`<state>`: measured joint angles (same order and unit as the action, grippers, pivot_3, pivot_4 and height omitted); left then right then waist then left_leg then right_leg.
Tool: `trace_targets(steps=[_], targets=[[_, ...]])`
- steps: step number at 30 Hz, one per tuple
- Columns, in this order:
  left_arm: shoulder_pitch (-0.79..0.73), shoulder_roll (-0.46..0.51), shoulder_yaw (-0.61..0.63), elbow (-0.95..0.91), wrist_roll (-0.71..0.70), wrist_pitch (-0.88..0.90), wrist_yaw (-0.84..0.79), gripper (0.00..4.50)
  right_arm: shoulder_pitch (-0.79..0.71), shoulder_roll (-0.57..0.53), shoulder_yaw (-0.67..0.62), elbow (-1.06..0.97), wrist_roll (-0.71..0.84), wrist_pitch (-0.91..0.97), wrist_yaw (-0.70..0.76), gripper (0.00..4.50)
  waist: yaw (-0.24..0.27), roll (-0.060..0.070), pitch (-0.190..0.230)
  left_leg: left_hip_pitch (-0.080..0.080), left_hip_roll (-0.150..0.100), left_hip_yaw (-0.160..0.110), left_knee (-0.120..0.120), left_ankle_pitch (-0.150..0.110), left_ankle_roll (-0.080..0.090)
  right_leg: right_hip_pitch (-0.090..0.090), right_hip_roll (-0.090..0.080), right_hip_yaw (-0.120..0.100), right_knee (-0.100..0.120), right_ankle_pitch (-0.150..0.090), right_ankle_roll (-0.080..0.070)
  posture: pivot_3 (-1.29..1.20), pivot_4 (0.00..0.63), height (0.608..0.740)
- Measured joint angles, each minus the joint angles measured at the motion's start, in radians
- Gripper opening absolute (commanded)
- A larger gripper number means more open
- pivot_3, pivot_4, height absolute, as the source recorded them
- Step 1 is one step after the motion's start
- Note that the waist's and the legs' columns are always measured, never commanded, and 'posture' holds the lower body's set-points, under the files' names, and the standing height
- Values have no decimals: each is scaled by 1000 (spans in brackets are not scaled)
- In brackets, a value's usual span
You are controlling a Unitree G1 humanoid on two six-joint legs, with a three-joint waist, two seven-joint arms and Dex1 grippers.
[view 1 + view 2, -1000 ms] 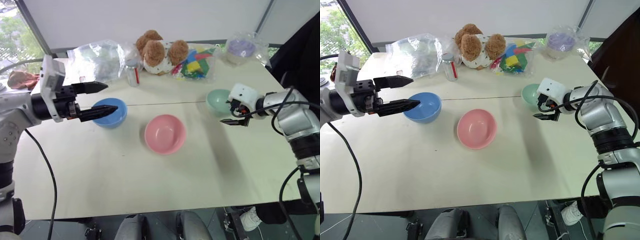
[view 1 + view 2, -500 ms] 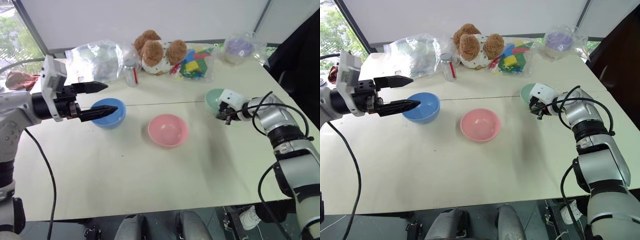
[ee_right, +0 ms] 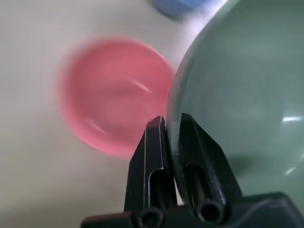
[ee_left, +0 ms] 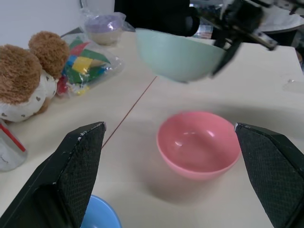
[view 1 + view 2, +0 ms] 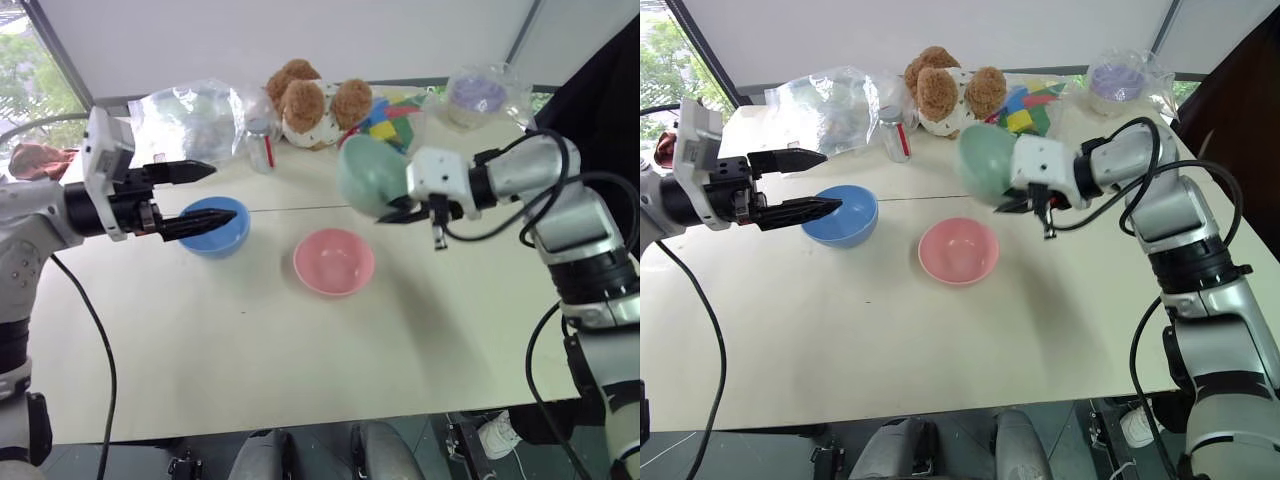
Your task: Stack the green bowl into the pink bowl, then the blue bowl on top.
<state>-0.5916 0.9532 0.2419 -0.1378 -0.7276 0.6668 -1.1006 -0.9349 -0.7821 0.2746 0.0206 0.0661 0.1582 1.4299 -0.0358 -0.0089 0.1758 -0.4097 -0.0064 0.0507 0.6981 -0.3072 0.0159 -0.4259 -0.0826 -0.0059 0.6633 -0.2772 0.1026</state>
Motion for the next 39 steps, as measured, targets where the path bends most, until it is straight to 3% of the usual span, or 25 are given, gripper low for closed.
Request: trace_targets(steps=[5, 11, 12, 13, 20, 23, 27, 31, 39], targets=[[0, -3, -3, 3, 1, -1, 0, 4500, 34, 29, 81, -73, 0, 49, 31, 69, 18, 0, 0, 0, -2, 1, 2, 0, 0, 0, -3, 0, 0, 0, 0, 0, 150, 740], [19, -3, 1, -13, -1, 0, 14, 4500, 28, 64, 186, 19, -112, -46, 23, 69, 22, 0, 0, 0, -2, 1, 1, 0, 0, -1, -2, 0, 0, 0, 0, 0, 150, 740], [27, -3, 3, -17, -1, 0, 16, 4500, 28, 64, 186, 24, -114, -51, 24, 745, 21, 0, 0, 0, -2, 1, 1, 0, 0, -1, -2, 0, 0, 0, 0, 0, 150, 740], [38, -3, 8, -23, -2, 0, 19, 4500, 28, 64, 186, 25, -114, -57, 28, 1027, 21, 0, 0, 0, -2, 1, 1, 0, 0, -1, -2, 0, 0, 0, 0, 0, 150, 740], [79, 3, 20, -44, 1, -1, 32, 4500, 19, 72, 179, 22, -98, -37, 45, 4483, 20, 0, 0, 0, -2, 1, 1, 0, 0, -1, -2, 0, -1, 0, 0, 0, 150, 740], [104, 13, 3, -38, 72, -60, 30, 4500, -3, 105, 83, 6, 12, 90, 20, 4483, 20, 0, 0, 0, -2, 1, 1, 0, 0, -1, -2, 0, -1, 0, 0, 0, 150, 740], [121, 48, -103, 59, 272, -237, 24, 4500, -46, 110, -131, -78, 204, 324, -62, 4483, 25, -1, -1, 0, -2, 0, 0, 0, 0, 0, -3, -1, -1, 0, 0, 0, 150, 740], [114, 62, -209, 207, 448, -400, 11, 4500, 8, 97, -229, -160, 312, 479, -142, 4483, 25, -1, -1, 0, -2, 1, -1, 0, 1, 0, -4, -2, -2, 0, 0, 0, 150, 740], [-85, -39, -366, 536, 641, -632, -32, 4500, 96, 47, -363, -307, 457, 666, -296, 4483, 25, -1, -1, 0, -2, 2, 0, -3, 5, -1, -4, -3, -2, 0, 0, 0, 150, 740]])
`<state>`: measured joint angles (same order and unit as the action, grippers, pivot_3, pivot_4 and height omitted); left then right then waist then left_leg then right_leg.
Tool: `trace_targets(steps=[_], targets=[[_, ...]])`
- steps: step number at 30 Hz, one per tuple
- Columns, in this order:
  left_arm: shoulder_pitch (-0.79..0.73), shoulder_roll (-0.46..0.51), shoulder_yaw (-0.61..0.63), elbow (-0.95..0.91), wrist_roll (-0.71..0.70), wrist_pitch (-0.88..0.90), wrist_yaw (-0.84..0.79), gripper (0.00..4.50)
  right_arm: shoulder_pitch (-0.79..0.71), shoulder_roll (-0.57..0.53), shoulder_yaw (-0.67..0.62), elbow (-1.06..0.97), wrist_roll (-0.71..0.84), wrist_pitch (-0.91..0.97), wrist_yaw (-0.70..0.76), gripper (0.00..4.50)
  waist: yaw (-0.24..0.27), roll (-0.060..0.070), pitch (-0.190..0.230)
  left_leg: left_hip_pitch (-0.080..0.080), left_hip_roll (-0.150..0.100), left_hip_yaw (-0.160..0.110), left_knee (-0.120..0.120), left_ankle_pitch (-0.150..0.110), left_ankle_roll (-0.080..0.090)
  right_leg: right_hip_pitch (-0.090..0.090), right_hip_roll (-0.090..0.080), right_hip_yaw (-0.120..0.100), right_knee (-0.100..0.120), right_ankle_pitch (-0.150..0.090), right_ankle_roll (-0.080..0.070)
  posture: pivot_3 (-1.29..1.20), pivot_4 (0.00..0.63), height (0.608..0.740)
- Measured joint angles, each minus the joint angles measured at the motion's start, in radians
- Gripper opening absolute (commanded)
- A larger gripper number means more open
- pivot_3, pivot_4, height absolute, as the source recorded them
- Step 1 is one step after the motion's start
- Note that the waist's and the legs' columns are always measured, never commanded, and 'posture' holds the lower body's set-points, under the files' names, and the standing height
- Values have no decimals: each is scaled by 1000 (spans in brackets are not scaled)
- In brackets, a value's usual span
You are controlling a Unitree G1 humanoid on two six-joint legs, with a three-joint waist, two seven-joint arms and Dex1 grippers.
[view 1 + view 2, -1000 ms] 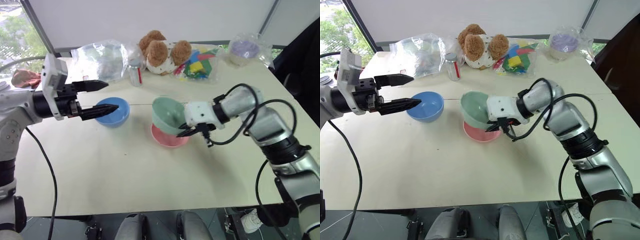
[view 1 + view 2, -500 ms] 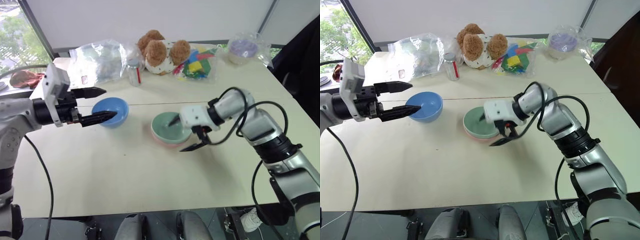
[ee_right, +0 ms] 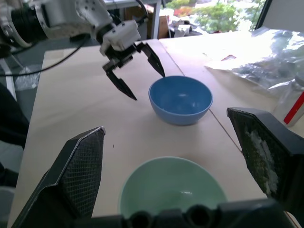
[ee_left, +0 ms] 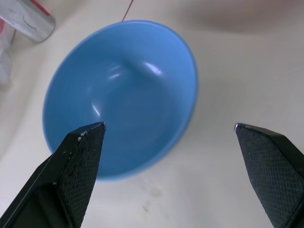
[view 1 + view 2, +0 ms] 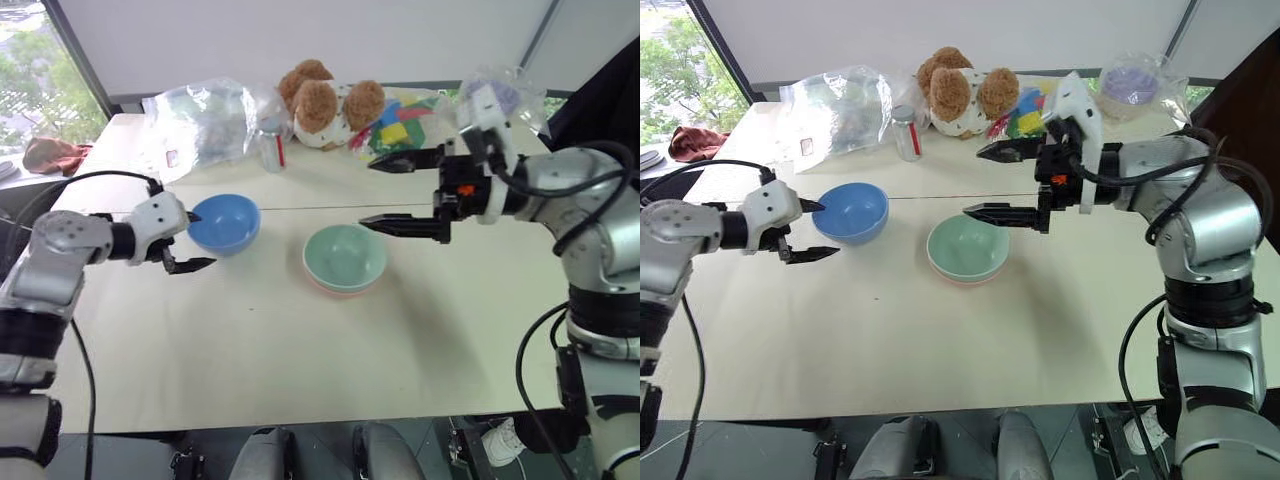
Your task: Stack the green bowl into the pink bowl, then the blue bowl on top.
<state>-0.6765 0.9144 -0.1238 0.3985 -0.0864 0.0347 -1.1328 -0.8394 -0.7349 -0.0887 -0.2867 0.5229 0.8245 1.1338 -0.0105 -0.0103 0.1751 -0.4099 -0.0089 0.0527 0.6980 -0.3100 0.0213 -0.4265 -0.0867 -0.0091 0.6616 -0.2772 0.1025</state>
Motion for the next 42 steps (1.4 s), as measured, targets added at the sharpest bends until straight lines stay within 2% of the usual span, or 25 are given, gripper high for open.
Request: trace_targets(steps=[8, 11, 18, 25, 29, 34, 36, 39, 42], targets=[[-109, -104, -88, 271, 116, -138, -29, 4500, 99, -98, -99, -96, 93, 77, -82, 4483, -4, 0, 0, 0, 0, 1, 0, -1, 2, 0, 1, 0, 0, 0, 0, 0, 150, 740], [-139, -117, -96, 324, 139, -171, -42, 3582, 116, -119, -114, -109, 113, 86, -107, 4500, -2, 0, 0, 0, 1, 0, 0, -1, 2, 0, 1, 0, 0, 0, 0, 0, 150, 740], [-223, -156, -97, 427, 165, -226, -81, 42, 164, -176, -160, -126, 152, 94, -161, 4500, 2, 0, 0, 0, 0, 1, 1, -1, 3, 0, 1, 0, 0, 0, 0, 0, 150, 740], [-301, -225, -99, 434, 157, -262, -226, 42, 328, -275, -276, -156, 193, 116, -165, 4500, 9, -1, 0, -1, 0, 0, 1, -2, 3, 0, 3, 0, 0, 0, 0, 0, 150, 740], [-410, -313, -96, 379, 88, -237, -344, 42, 431, -302, -348, -200, 224, 133, -167, 4500, 23, -1, 0, -2, 0, 0, 2, -2, 3, 0, 3, 0, -1, 0, 0, 0, 150, 740], [-520, -422, -105, 272, -21, -184, -456, 42, 481, -306, -405, -244, 258, 145, -202, 4500, 22, -1, 0, -2, 0, 0, 2, -2, 3, 0, 4, 1, -1, 0, 0, 0, 150, 740], [-523, -438, -171, 230, -75, -158, -472, 42, 499, -306, -424, -257, 268, 151, -217, 4500, 17, -1, 0, -1, 1, 0, 2, -2, 3, 0, 4, 2, -1, 0, 0, 0, 150, 740], [-515, -406, -309, 172, -146, -150, -478, 42, 523, -311, -443, -269, 279, 152, -229, 4500, 10, -1, 0, 0, 1, 0, 1, -2, 3, 0, 5, 3, -1, 0, 0, 0, 150, 740], [-514, -391, -403, 182, -164, -183, -478, 42, 555, -317, -466, -284, 287, 152, -239, 4500, 10, -1, 0, 0, 1, 0, 2, -2, 3, 1, 5, 3, 0, 0, 0, 0, 150, 740]])
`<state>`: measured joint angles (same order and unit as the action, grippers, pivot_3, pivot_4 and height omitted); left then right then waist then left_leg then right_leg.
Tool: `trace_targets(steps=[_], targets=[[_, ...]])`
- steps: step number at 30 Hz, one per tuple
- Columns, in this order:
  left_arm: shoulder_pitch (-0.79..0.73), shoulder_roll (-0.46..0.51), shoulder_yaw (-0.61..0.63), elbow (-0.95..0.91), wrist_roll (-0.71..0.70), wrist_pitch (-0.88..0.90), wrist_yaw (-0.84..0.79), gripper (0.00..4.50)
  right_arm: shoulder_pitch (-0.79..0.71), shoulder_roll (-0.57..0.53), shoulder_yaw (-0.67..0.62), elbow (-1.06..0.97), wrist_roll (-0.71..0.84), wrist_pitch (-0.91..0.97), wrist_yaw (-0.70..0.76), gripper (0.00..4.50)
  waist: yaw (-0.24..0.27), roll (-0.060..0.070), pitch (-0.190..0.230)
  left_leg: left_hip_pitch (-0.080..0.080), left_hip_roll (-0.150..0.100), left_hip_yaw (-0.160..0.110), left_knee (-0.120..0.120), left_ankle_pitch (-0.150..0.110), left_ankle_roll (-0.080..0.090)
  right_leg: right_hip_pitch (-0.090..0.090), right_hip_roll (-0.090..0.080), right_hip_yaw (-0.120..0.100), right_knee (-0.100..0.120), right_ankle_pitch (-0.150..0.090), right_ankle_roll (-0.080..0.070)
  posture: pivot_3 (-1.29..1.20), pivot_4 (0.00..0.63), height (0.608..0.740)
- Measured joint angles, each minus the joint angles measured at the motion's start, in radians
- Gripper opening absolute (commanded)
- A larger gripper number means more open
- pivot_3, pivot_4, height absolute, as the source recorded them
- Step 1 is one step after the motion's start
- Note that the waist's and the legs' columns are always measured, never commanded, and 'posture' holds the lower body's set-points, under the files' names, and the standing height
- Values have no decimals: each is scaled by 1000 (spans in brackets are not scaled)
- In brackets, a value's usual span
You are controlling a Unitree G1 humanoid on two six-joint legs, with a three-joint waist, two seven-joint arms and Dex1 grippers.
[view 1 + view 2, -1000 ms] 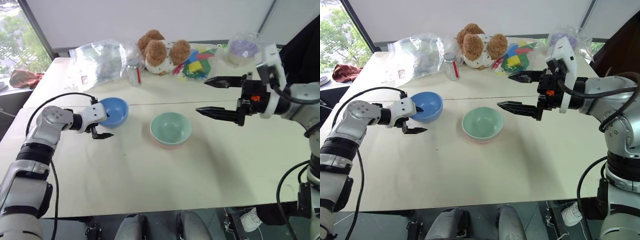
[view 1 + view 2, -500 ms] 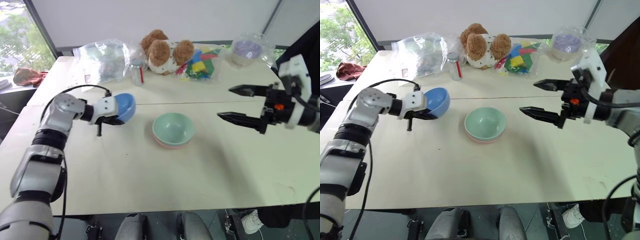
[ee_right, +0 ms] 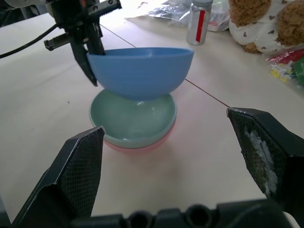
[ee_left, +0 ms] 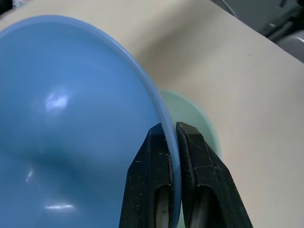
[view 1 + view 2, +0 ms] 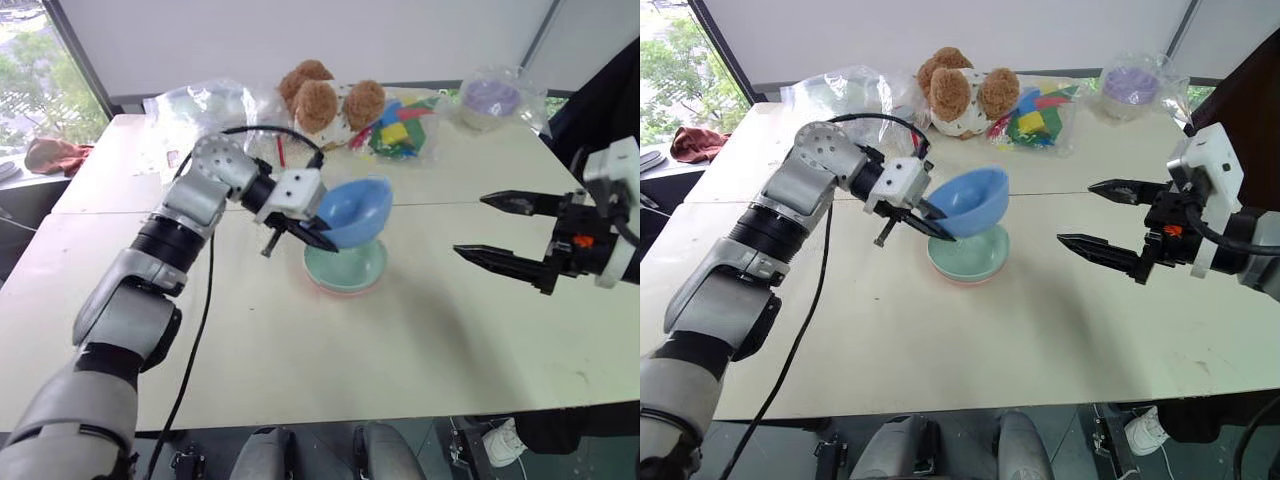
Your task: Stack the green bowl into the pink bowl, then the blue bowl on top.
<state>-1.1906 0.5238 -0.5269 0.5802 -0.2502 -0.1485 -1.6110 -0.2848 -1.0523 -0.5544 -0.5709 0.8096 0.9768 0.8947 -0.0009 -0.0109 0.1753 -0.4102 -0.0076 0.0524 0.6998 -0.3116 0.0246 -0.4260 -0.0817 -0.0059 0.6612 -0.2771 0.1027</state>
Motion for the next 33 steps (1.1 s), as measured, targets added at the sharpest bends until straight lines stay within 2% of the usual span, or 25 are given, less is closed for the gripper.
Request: trace_targets(steps=[3, 4, 7, 11, 13, 17, 21, 26, 33], targets=[[0, -9, -66, 43, 4, -47, 0, 42, 13, 0, -12, -17, 5, 0, -14, 4500, 5, 0, 0, 0, 0, 0, 0, 0, 0, 0, 0, 0, 0, 0, 0, 0, 150, 740], [0, -15, -76, 52, 4, -50, 0, 374, 19, -1, -14, -20, 10, 0, -19, 4500, 7, 0, 0, 0, 0, 0, 0, 0, 0, 0, 0, 0, -1, 0, 0, 0, 150, 740], [0, -25, -92, 55, 1, -37, 0, 1565, 33, -1, -14, -25, 20, 0, -29, 4500, 11, 0, 0, 0, 0, 0, 0, 0, 0, 0, 0, 0, -1, 0, 0, 0, 150, 740], [-3, -30, -85, 55, -6, -3, 0, 3697, 43, -13, -14, -26, 21, -2, -37, 4500, 13, 0, 0, 0, 0, 0, 0, 0, 0, 0, 0, 0, -1, 0, 0, 0, 150, 740], [-17, -40, -60, 56, -24, 33, 0, 4470, 43, -18, -13, -25, 20, -5, -40, 4500, 13, 0, 0, -1, 0, 0, 0, 0, 1, 1, 0, 0, -2, 0, 0, 0, 150, 740], [-81, -26, 72, 47, -71, 114, 0, 4470, 51, -32, 0, -25, 10, -30, -36, 4500, 10, 0, 0, 0, 0, 0, 0, 0, 1, 1, 1, 0, -2, 0, 0, 0, 150, 740], [-59, 85, 185, -20, -107, 224, 1, 4470, 50, -48, 55, -10, -16, -59, -22, 4500, -11, 0, 0, 0, 0, -1, 0, 0, 1, 1, 2, 0, -1, 0, 0, 0, 150, 740], [113, 258, 332, -222, -162, 438, 28, 4470, 23, -67, 140, 37, -59, -115, 6, 4500, -14, 0, 0, 1, 1, -1, 0, 0, 0, 1, 1, 0, -1, 0, 0, 0, 150, 740], [398, 394, 539, -509, -270, 702, 179, 4470, -38, -74, 236, 102, -96, -170, 56, 4500, -9, 0, 0, 0, 1, -2, 0, 0, 0, 2, -1, 0, -2, 0, 0, 0, 150, 740]])
